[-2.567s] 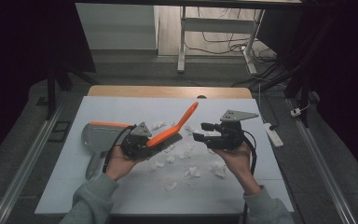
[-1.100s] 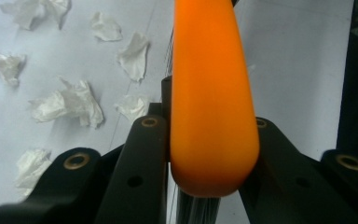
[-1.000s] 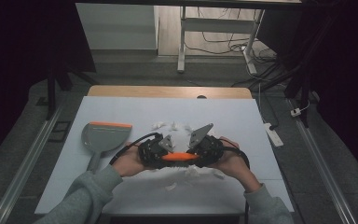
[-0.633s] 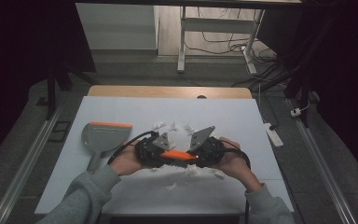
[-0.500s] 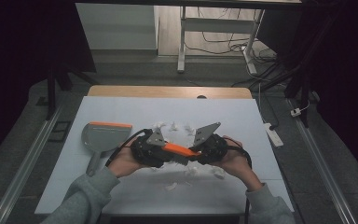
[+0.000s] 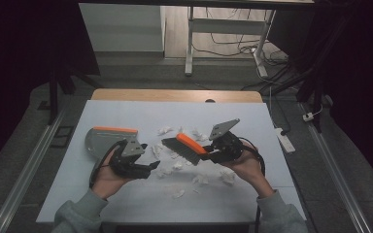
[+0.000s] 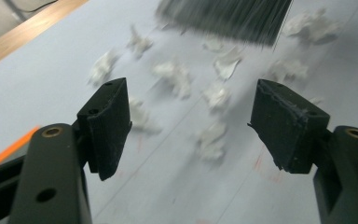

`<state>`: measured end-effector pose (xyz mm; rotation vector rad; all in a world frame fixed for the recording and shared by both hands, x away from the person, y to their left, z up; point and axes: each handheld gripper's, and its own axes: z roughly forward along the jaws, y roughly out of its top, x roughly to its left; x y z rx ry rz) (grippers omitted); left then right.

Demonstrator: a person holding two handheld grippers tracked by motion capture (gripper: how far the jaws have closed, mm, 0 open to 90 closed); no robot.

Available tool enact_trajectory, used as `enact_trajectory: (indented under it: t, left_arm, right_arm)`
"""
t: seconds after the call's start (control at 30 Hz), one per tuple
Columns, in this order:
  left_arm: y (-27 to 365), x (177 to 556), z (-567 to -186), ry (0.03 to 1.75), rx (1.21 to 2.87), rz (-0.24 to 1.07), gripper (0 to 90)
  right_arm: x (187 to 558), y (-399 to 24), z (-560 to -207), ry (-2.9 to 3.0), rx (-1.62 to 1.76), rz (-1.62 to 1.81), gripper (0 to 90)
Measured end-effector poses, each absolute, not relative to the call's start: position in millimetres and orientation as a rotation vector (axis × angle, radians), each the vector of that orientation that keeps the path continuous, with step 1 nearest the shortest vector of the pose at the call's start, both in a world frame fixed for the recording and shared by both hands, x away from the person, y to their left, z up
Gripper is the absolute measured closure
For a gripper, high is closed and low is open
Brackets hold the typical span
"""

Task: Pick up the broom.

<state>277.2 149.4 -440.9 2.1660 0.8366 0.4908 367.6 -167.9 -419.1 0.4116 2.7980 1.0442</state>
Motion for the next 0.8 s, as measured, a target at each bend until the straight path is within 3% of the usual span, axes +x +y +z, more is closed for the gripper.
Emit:
enact_trajectory:
  t: [0.33,0.8]
  left_arm:
    - [198.9,259.5,-459.6,0.986,2.051,0.519,29.7]
    - [224.7,255.1,-479.1,1.071,2.056,0.489,28.8]
  right_arm:
    - [372.0,-179.6,-415.6,2.731,0.481,1.071,70.4]
    - [380.9,-200.6,-409.8,2.618,0.629,1.095,70.4]
